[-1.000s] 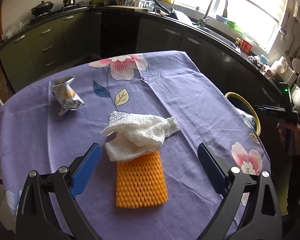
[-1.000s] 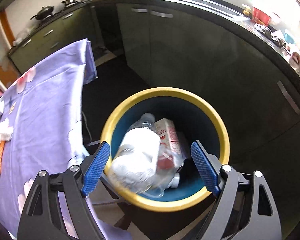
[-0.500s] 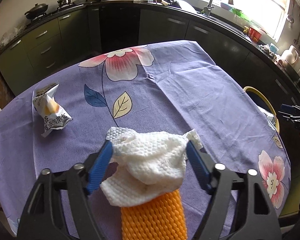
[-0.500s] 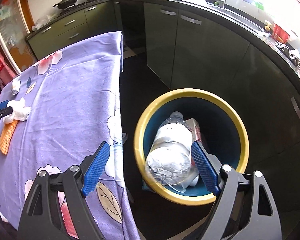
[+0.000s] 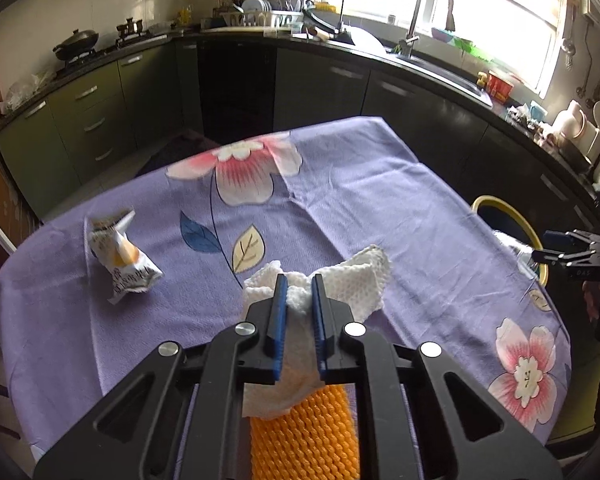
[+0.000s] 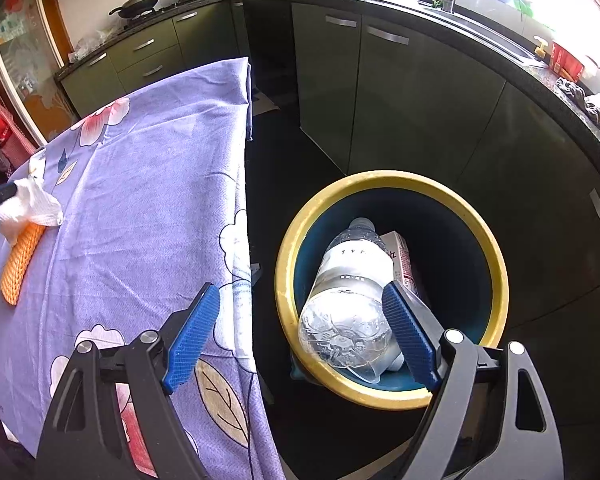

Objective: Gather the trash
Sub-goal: 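Carry the white tissue over the bin and open the left tool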

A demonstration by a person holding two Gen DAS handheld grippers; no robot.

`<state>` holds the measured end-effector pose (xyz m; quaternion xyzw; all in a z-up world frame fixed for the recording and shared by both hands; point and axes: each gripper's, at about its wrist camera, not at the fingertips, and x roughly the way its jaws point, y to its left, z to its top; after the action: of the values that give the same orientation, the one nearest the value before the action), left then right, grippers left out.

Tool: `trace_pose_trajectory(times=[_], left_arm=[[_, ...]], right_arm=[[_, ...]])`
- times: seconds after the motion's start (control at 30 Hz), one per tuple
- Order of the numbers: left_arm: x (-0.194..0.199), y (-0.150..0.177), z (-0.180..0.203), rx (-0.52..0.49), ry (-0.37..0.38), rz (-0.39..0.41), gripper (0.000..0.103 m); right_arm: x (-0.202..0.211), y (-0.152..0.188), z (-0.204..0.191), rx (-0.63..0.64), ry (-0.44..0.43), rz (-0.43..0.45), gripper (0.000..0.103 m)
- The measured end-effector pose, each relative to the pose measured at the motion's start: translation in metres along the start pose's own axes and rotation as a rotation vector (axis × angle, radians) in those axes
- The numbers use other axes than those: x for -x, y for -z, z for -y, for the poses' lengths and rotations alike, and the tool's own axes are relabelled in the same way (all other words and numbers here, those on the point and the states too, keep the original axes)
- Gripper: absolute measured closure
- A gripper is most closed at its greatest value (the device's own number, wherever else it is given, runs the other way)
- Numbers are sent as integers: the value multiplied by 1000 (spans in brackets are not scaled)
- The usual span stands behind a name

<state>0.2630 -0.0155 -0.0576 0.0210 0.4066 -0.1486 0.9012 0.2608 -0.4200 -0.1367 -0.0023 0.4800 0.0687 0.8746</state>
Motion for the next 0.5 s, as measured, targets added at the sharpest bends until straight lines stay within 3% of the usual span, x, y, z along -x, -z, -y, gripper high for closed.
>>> trace_pose_trajectory(times=[0.33, 0.5], left_arm=[[60, -33, 19, -59, -12, 119, 93], [77, -47, 45, -120, 10, 135, 94]], right_arm=[[12, 3, 3, -4, -7, 31, 21], [22, 5, 7, -13, -8, 52, 21]])
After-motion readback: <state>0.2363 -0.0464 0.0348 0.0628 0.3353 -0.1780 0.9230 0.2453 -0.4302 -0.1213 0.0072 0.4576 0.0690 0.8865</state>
